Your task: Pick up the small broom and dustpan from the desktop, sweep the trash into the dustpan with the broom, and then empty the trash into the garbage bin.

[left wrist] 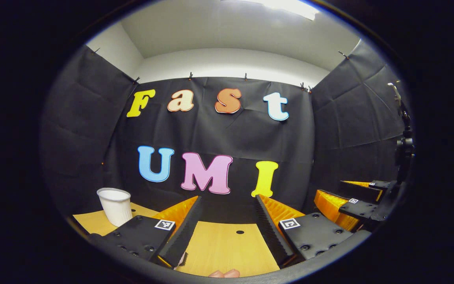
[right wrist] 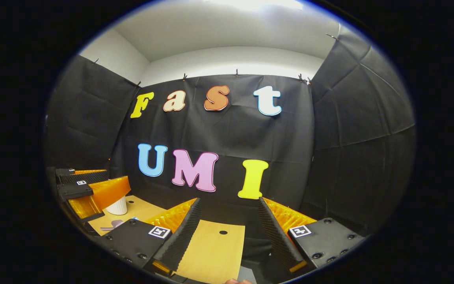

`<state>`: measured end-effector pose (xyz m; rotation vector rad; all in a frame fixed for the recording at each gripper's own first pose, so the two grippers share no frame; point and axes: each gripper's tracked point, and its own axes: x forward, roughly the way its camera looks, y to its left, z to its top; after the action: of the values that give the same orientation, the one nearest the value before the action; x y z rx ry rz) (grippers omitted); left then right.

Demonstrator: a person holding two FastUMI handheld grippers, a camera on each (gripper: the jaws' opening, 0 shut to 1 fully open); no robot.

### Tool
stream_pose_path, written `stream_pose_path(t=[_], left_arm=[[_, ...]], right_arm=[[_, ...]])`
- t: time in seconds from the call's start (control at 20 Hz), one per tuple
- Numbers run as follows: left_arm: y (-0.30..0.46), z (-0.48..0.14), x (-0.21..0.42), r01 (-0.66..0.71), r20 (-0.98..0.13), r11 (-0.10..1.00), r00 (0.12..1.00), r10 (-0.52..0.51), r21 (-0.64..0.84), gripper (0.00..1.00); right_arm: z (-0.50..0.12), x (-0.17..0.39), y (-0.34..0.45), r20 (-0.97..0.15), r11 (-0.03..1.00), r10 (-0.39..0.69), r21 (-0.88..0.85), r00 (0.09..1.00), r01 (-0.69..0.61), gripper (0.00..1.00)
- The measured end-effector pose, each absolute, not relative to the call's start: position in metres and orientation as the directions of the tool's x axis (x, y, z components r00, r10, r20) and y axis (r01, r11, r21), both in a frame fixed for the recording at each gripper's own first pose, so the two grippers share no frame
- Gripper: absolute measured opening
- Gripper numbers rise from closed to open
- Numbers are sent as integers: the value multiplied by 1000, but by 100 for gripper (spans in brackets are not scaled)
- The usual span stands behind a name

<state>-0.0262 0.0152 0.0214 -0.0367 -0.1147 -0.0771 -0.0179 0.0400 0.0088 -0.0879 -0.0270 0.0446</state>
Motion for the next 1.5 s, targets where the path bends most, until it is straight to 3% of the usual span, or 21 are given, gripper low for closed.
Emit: stream_pose_path(t=[0.3, 0.4, 0.5, 0.6, 0.65, 0.8, 1.0, 1.15, 1.3, 1.4, 1.5], left_arm=[[71, 2, -16, 32, 62, 998, 998, -28, -54, 79], [93, -13, -11, 40, 4, 998, 999, -40, -55, 79], [120, -39, -6, 35, -92, 999, 995, -38, -38, 79], [157, -60, 0, 14, -171, 1000, 985, -18, -28, 79], [169, -74, 4, 13, -218, 999, 976, -21, -36, 79], [220, -132, 21, -25, -443, 997, 896, -9, -70, 79], [305, -208, 31, -132, -730, 991, 676, 103, 18, 81], [330, -260, 44, -122, -843, 990, 524, 121, 66, 81], [332, -310, 49, -89, -938, 996, 342, 53, 24, 81], [341, -327, 55, -100, -968, 995, 245, 51, 27, 81], [348, -339, 67, -99, -985, 995, 173, 15, -2, 81]], right_arm=[[-10, -2, 86, -13, 990, 69, -118, 998, -70, 93], [-26, 6, 110, -47, 990, 77, -115, 996, -82, 98], [-53, 13, 147, -119, 990, 119, -59, 986, -127, 89], [-99, 20, 190, -251, 983, 182, 31, 951, -180, 94], [-126, 25, 210, -328, 978, 209, 73, 921, -196, 90], [-215, 36, 267, -600, 951, 308, 205, 738, -230, 94], [-323, 30, 310, -839, 932, 363, 325, 405, -160, 94], [-361, 21, 318, -909, 928, 373, 362, 186, -94, 94], [-392, 16, 331, -932, 930, 362, 359, 19, -81, 95], [-417, 12, 338, -941, 938, 332, 336, -60, -83, 95], [-433, 12, 345, -947, 946, 312, 317, -76, -62, 95]])
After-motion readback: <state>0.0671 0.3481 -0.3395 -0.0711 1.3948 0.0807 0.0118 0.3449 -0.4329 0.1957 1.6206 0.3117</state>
